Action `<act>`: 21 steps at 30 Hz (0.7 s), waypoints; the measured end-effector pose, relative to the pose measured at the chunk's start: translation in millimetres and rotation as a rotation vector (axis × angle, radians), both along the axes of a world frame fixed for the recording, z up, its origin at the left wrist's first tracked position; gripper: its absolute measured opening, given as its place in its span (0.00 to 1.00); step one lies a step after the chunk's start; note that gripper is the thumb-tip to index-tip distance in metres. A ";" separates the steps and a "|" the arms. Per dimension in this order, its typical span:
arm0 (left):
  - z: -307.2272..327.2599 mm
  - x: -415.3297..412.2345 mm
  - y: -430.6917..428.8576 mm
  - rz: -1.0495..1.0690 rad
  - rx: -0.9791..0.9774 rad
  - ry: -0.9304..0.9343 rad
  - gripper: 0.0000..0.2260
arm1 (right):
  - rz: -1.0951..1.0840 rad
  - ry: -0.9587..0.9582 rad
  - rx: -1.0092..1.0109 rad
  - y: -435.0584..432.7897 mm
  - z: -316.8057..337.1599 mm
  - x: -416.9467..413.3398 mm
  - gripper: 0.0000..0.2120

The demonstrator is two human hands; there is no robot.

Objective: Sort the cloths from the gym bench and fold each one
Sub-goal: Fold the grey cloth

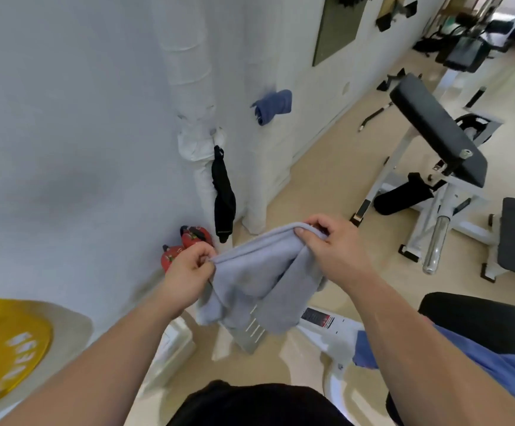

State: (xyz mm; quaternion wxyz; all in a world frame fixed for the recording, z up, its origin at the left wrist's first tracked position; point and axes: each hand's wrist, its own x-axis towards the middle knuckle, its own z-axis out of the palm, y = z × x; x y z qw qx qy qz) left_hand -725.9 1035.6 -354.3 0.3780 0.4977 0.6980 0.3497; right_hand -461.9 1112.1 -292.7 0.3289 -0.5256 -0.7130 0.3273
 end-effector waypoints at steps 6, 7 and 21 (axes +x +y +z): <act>-30.2 -118.9 -13.9 -0.172 -0.152 0.389 0.14 | 0.222 -0.561 -0.226 4.2 -55.6 -41.5 0.07; -36.2 -133.8 -17.7 -0.166 -0.180 0.435 0.12 | 0.238 -0.586 -0.242 3.6 -58.0 -48.9 0.07; -77.7 -222.7 -70.4 0.463 -0.398 0.182 0.09 | -0.165 -0.762 -0.396 7.9 -61.0 -93.3 0.28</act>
